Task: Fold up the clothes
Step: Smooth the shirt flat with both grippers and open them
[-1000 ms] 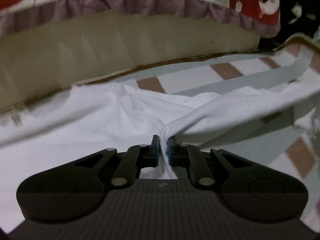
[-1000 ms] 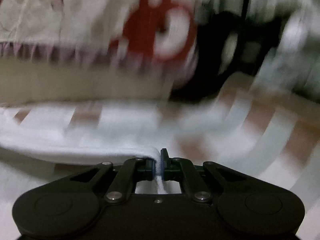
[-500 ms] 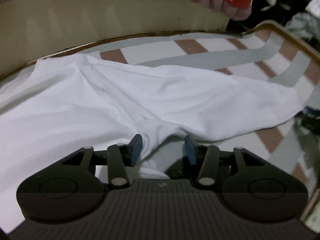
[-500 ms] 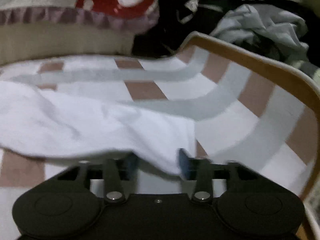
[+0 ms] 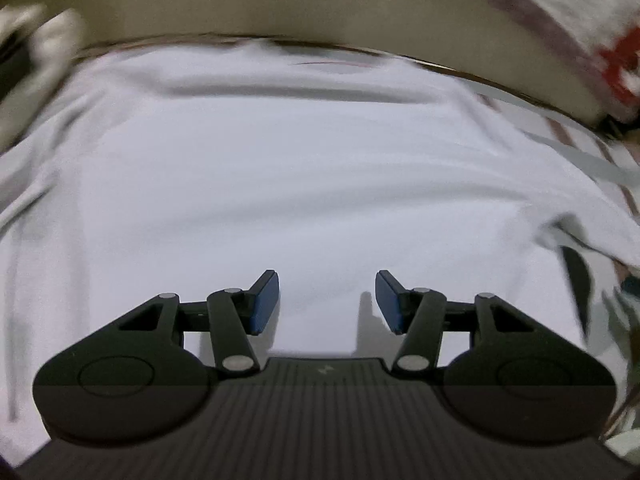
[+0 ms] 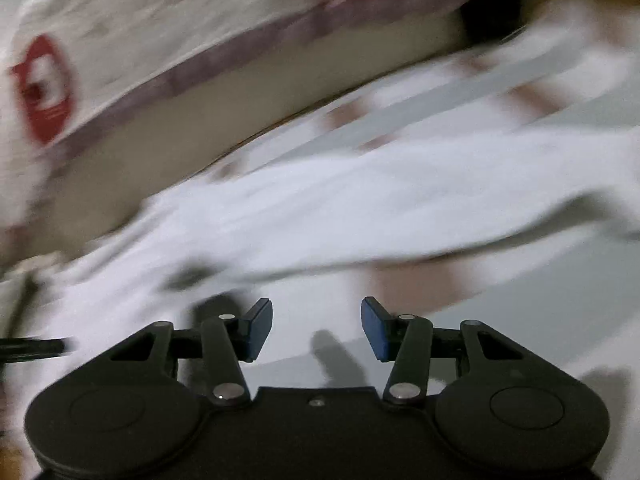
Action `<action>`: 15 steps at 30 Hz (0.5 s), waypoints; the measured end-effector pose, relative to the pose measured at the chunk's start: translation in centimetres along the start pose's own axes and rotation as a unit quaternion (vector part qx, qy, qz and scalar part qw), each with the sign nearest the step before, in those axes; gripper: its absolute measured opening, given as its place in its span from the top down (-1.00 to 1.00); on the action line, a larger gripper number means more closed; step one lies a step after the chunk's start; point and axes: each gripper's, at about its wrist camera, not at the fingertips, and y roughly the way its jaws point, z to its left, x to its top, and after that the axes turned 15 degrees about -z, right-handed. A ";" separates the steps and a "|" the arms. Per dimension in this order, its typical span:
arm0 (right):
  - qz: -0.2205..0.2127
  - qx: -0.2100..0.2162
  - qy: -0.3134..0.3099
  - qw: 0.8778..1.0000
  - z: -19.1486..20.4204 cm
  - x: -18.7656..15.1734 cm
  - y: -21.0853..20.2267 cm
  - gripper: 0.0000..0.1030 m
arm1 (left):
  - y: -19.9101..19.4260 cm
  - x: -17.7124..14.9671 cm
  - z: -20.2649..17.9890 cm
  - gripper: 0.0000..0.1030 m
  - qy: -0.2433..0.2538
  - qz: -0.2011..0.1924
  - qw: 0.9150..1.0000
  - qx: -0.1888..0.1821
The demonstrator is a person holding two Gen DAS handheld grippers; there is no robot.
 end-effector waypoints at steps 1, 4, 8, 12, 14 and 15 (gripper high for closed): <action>0.020 0.033 -0.001 0.999 1.5 -0.2 1.4 -0.05 | -0.4 0.0 1.7 -0.03 -0.018 0.000 1.000 0.009; 0.035 0.068 -0.080 0.994 6.7 -1.1 5.2 -0.06 | -1.1 -0.3 5.5 -0.03 -0.045 0.002 0.998 0.033; 0.036 0.065 -0.186 0.980 11.9 -2.1 10.9 -0.12 | -0.5 -0.5 8.9 -0.03 -0.028 0.008 0.998 0.064; 0.021 0.012 -0.189 0.982 13.3 -1.3 13.7 0.93 | -0.2 -1.2 10.7 -0.02 0.009 0.001 0.997 0.077; 0.012 -0.022 -0.135 0.990 12.4 -0.6 13.2 0.92 | -0.6 -1.3 10.9 -0.02 0.022 -0.005 0.997 0.073; 0.008 -0.039 -0.123 0.992 12.1 -0.4 13.0 0.92 | -0.6 -1.3 11.0 -0.03 0.029 -0.004 0.996 0.082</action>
